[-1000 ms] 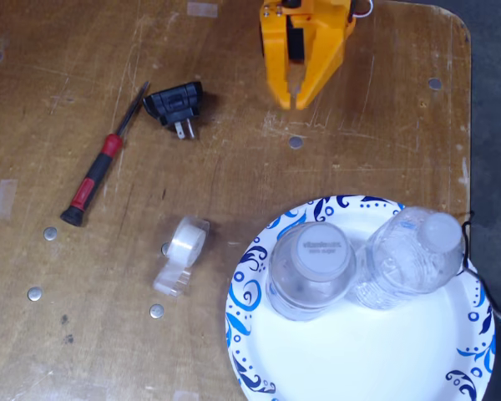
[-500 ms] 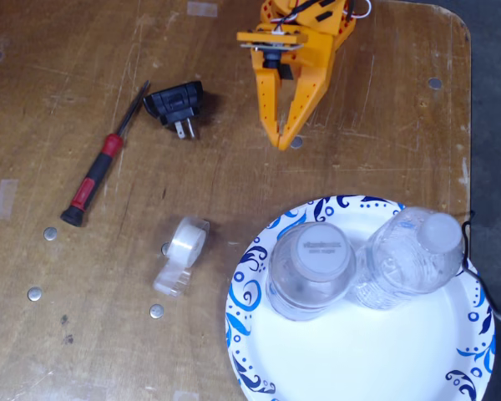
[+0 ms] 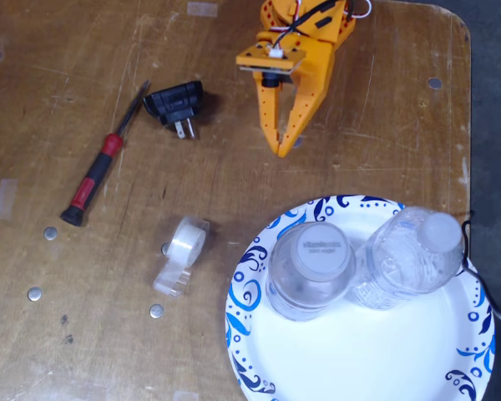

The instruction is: Move the bottles to the plate

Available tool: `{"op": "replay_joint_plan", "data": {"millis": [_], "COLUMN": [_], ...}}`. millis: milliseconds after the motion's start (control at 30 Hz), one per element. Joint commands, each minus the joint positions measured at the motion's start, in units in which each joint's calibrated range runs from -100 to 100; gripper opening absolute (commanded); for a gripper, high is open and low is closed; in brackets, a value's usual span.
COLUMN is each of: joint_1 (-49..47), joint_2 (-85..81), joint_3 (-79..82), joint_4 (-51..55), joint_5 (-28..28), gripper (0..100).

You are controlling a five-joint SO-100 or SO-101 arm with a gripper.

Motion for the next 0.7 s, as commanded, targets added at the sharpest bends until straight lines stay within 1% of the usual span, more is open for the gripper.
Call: {"op": "replay_joint_plan", "data": {"millis": [0, 133, 267, 667], "joint_1": [0.9, 0.9, 0.9, 1.0], "joint_2": [-0.9, -0.9, -0.9, -0.9], "joint_3": [0.4, -0.5, -0.5, 0.1], "joint_4": [0.2, 0.2, 0.1, 0.1], "joint_5": [0.1, 0.6, 4.4, 4.4], "gripper": [1, 1, 1, 1]}}
